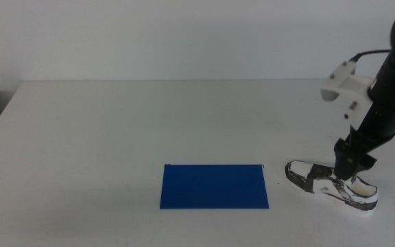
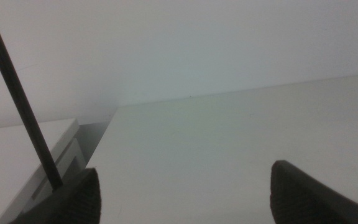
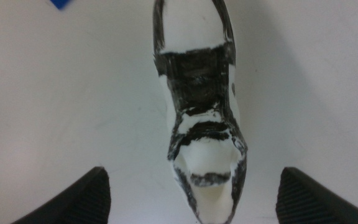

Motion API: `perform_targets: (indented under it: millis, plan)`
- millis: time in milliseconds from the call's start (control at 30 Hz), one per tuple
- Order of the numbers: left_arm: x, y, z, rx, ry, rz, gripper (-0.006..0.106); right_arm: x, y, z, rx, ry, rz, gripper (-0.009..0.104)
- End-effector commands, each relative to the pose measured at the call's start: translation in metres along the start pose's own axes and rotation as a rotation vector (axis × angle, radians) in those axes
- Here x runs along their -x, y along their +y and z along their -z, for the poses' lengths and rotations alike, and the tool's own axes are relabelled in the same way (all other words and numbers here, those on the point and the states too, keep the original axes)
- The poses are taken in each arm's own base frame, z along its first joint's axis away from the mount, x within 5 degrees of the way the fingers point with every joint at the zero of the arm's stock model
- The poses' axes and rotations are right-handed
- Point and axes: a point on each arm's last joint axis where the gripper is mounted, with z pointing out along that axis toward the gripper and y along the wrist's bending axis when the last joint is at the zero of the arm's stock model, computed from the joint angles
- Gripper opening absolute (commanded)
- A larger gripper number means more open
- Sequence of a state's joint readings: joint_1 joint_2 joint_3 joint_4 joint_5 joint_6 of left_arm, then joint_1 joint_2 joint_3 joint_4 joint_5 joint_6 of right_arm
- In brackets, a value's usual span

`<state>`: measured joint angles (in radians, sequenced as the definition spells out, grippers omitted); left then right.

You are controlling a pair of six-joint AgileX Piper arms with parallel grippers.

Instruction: Use one arm to grab the shoe from the table and place it on the mat.

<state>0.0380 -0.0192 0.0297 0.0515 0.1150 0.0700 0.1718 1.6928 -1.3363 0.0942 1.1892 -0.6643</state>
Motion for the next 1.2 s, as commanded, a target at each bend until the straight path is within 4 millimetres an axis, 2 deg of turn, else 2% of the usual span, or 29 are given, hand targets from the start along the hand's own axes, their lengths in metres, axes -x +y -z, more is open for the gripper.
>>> perform_targets:
  millis: [0, 267, 533, 700, 867, 967, 1067, 1133, 1167]
  plan:
    - [0.006, 0.000, 0.001, 0.000, -0.083, 0.014, 0.094, 0.001, 0.000, 0.010, -0.048, -0.030, 0.020, 0.073]
    - [0.006, 0.000, 0.001, 0.000, -0.083, 0.014, 0.094, 0.009, -0.010, -0.016, -0.141, -0.025, 0.088, 0.073]
    - [0.006, 0.000, 0.001, 0.000, -0.083, 0.014, 0.094, 0.008, -0.004, -0.048, -0.093, 0.024, 0.101, 0.072]
    - [0.006, 0.000, 0.001, 0.000, -0.083, 0.014, 0.094, 0.009, -0.005, -0.060, -0.085, 0.036, 0.101, 0.067]
    - [0.006, 0.000, 0.001, 0.000, -0.083, 0.014, 0.094, 0.009, -0.005, -0.064, -0.078, 0.046, 0.101, 0.050]
    - [0.006, 0.000, 0.001, 0.000, -0.083, 0.014, 0.094, 0.007, -0.004, -0.064, -0.062, 0.068, 0.100, 0.033]
    - [0.006, 0.000, 0.001, 0.000, -0.083, 0.014, 0.094, 0.004, 0.000, -0.060, -0.040, 0.108, 0.110, 0.012]
    - [0.006, 0.000, 0.001, 0.000, -0.083, 0.014, 0.094, 0.007, 0.006, -0.051, -0.045, 0.110, 0.128, -0.004]
    - [0.006, 0.000, 0.001, 0.000, -0.083, 0.014, 0.094, 0.010, 0.008, -0.045, -0.053, 0.100, 0.125, -0.004]
